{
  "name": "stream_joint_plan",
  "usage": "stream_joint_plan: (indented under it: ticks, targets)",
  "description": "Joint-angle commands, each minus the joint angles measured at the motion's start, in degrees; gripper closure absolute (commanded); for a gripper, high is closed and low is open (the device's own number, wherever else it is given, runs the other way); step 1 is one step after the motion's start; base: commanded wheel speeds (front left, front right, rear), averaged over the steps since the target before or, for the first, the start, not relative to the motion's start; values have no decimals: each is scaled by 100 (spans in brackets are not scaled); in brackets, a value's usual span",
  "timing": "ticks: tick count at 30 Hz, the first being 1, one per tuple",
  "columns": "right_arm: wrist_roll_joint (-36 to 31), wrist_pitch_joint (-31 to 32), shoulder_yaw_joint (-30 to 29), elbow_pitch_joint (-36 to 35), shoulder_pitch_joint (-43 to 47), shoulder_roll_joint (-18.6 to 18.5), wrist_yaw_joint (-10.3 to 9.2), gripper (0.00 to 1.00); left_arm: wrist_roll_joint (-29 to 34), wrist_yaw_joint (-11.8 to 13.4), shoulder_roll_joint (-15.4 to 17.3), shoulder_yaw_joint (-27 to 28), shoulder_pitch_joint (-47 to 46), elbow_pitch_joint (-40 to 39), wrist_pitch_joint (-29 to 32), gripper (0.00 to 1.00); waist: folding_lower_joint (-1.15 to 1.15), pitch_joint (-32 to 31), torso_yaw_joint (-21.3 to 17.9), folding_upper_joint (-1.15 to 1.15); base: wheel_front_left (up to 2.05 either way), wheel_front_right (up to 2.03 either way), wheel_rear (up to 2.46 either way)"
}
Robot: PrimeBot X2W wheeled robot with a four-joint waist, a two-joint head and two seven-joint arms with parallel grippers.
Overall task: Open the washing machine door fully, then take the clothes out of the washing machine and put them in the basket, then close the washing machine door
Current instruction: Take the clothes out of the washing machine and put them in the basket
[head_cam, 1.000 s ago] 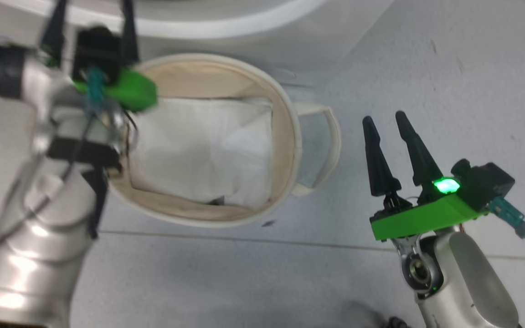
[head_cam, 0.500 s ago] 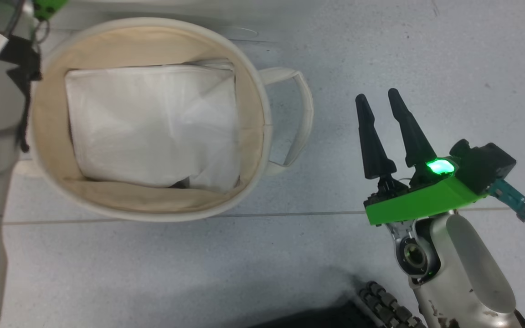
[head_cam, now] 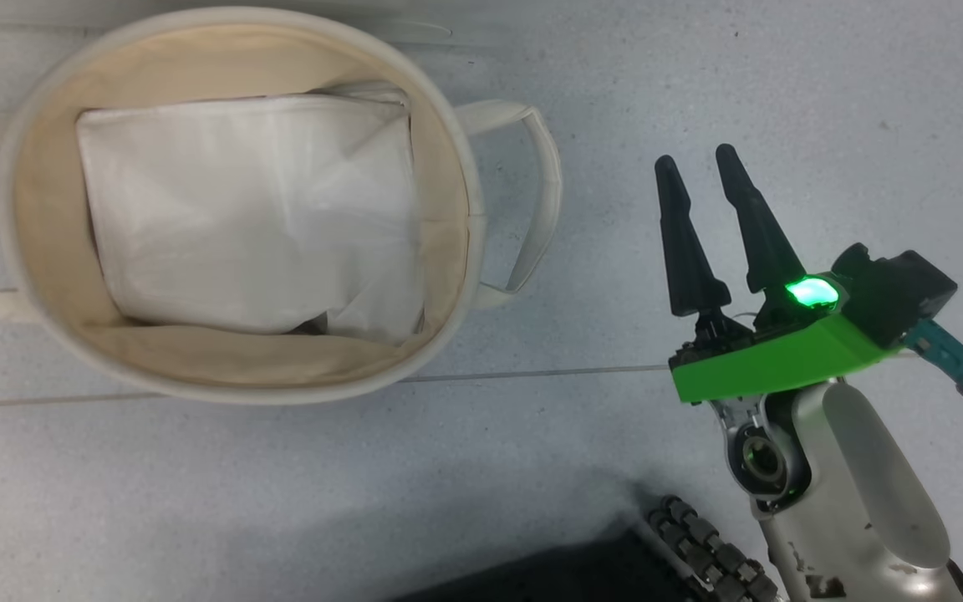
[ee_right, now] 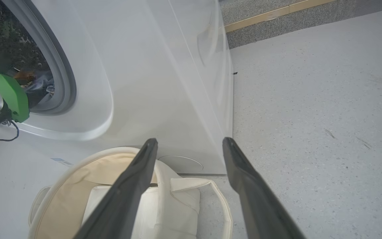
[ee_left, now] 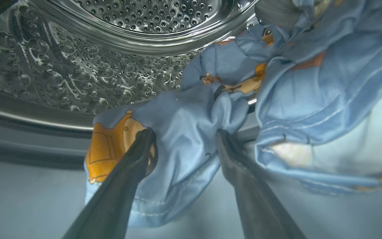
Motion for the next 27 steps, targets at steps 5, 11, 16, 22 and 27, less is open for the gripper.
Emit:
stream_joint_plan:
  ticks: [5,11,16,22,27]
  targets:
    - [-62,-70,98,-218,101,17,6,0,52,68,326,-19,-412,99,-46,0,-1,112,-5,0,0,0,0]
    - [-100,-70,110,-249,108,17,6,0,58,74,336,-130,-591,355,-196,100,-1,160,-11,0,0,0,0]
    - [-129,-70,126,-261,128,17,6,0,-98,181,226,-102,-645,448,-492,100,-1,135,33,0,0,0,0]
    - [-146,-70,190,-186,164,17,6,0,-391,306,75,-16,-487,457,-1171,100,-1,-91,123,0,0,0,0]
    - [-188,-70,240,-122,216,17,6,0,-748,381,-128,117,-218,292,-1948,100,-1,-450,199,0,0,0,0]
